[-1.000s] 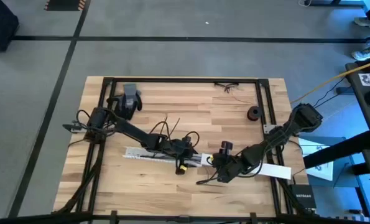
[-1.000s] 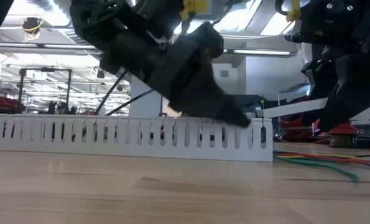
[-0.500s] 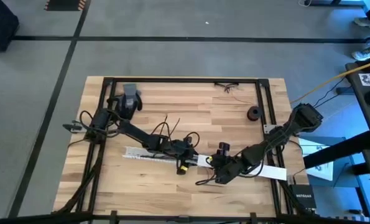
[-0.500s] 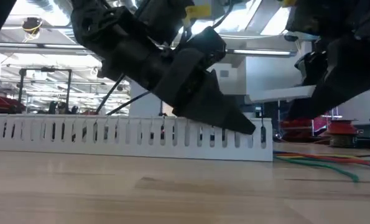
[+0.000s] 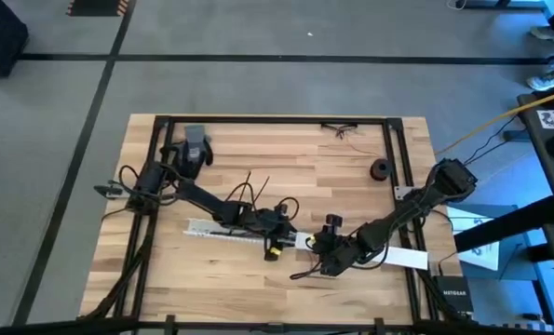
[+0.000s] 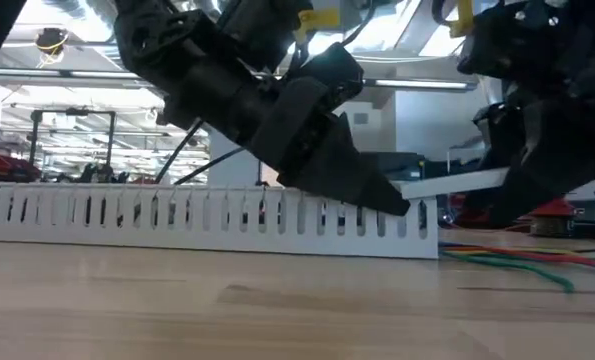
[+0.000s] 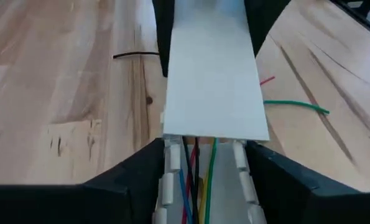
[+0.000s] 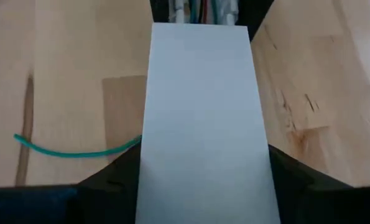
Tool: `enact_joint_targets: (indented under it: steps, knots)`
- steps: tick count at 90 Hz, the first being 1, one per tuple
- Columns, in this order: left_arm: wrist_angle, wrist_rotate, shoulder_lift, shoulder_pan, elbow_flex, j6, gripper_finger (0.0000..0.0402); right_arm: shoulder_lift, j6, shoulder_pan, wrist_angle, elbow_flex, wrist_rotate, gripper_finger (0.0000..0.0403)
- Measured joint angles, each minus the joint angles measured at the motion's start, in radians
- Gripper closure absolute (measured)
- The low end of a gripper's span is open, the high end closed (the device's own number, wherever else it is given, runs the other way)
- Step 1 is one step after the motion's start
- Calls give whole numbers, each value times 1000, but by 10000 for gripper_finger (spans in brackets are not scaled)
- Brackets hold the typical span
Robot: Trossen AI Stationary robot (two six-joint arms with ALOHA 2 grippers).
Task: Ziptie cables
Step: Close the white cable duct
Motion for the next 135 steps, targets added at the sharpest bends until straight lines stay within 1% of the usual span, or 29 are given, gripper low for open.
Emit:
enact_joint_targets:
  steps: [15,35,64,73,93,107,117,126,135]
  knots:
    - [-3,-3,0,-4,-1,4,192,7,-4,-20,-18,1,-13,189]
    - [-6,-9,0,-15,-2,26,192,8,-75,-70,-1,-1,-74,189]
    - [-26,-6,-1,-17,-4,12,190,34,-123,-128,43,-2,-158,189]
    - [-38,-5,-2,-17,-4,22,176,45,-116,-134,52,-2,-166,189]
    - [-117,5,-38,-16,-3,61,128,54,-103,-140,86,2,-173,188]
    - [-129,3,-44,-16,-3,80,116,55,-102,-140,89,3,-174,188]
    - [-198,-1,-71,-17,-1,85,118,58,-101,-140,93,3,-172,188]
    - [-276,-8,-122,-17,-1,89,119,58,-101,-140,94,3,-173,187]
    - [-381,-11,-171,-17,1,71,119,58,-100,-140,93,2,-174,187]
